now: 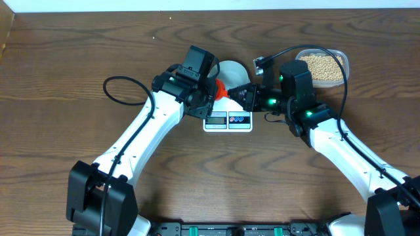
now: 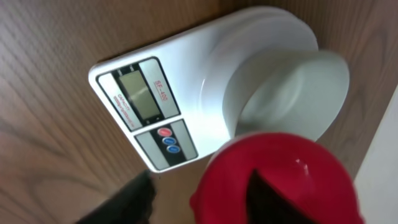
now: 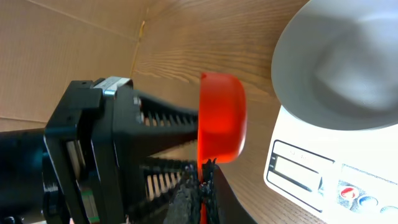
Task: Scoop item into bowl and weigh 50g on scale
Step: 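Grasp the scoop handle with the right gripper, release left gripper, then carry the red scoop with the right gripper to the soybean tub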
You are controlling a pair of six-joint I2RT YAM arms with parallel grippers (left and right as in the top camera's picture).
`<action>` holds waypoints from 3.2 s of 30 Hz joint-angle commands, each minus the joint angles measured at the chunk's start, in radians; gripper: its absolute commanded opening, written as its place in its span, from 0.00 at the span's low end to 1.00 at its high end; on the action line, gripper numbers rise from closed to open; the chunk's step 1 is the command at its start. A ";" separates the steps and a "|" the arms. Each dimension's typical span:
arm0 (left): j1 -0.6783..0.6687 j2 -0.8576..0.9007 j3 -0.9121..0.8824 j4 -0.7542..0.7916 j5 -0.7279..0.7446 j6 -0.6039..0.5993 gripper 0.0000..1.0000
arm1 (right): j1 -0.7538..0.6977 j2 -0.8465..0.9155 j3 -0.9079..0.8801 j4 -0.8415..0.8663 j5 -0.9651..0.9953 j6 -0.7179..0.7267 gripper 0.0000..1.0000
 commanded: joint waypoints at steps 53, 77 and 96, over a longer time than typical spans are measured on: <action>-0.025 0.000 -0.006 -0.033 -0.039 1.118 0.80 | -0.541 -0.342 0.023 -0.502 0.018 -0.518 0.01; -0.089 0.086 -0.006 -0.021 -0.039 1.373 0.07 | -0.561 -0.341 0.023 -0.597 0.089 -0.537 0.01; -0.089 0.086 -0.006 -0.028 -0.038 1.462 0.07 | -0.562 -0.341 0.023 -0.632 0.118 -0.525 0.01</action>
